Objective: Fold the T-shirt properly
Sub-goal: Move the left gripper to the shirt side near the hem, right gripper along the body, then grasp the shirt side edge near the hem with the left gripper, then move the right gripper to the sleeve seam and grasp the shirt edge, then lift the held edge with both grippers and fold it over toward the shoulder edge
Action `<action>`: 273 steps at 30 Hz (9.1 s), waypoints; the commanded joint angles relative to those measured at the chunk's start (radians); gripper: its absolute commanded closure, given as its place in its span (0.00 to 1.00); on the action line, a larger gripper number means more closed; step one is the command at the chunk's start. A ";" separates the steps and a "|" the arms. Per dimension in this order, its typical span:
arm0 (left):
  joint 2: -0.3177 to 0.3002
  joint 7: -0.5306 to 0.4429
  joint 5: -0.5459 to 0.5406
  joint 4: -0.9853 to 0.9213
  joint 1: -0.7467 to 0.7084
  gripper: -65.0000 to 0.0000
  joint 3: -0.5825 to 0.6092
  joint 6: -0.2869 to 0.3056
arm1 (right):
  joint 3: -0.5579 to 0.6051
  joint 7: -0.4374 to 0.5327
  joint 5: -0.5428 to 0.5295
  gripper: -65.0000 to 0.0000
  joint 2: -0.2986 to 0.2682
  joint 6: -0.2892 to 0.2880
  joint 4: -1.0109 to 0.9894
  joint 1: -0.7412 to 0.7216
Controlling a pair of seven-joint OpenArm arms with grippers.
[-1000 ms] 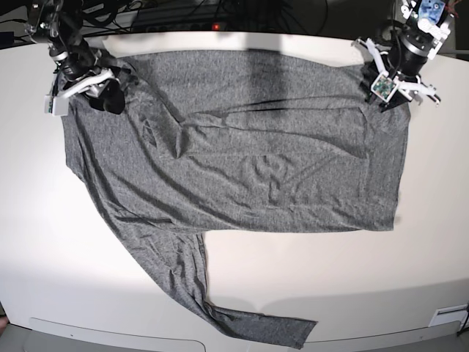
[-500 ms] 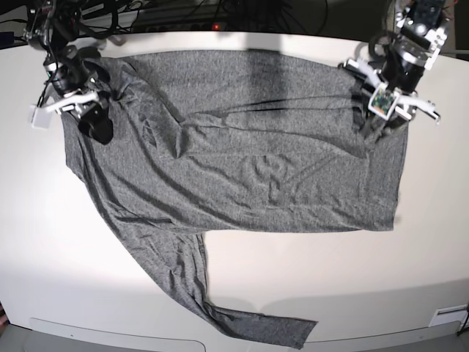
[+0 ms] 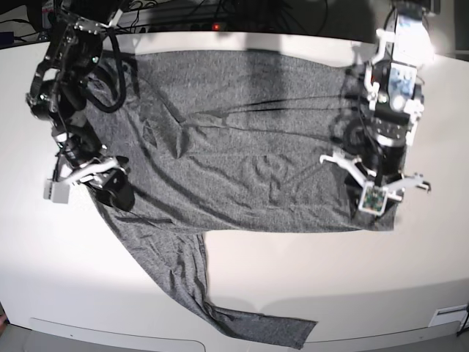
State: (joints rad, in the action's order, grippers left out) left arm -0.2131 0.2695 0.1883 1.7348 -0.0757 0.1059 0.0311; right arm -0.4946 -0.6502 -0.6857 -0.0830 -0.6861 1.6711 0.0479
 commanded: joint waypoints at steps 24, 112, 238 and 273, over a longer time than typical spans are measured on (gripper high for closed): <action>-0.085 -0.089 -0.241 -0.956 0.668 0.70 -0.002 -0.009 | 0.179 0.017 0.040 0.60 -0.008 -0.012 0.018 -0.017; -0.082 -0.040 -0.406 -1.185 0.651 0.31 -0.002 0.251 | 0.179 -0.028 0.021 0.60 -0.008 -0.012 0.018 -0.017; -0.129 -0.084 -0.406 -1.184 0.660 0.97 -0.002 0.250 | 0.416 0.486 0.683 0.40 -0.053 0.203 -0.825 -0.530; -0.128 -0.077 -0.407 -1.184 0.660 0.97 -0.002 0.250 | 0.318 0.457 0.665 0.47 -0.199 0.228 -0.916 -0.583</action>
State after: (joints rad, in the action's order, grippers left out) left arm -0.3294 0.2012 -0.2150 0.5404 0.5571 0.1062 0.2874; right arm -0.1749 -0.2100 -0.0113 -0.2741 -0.4610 0.7433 -0.5083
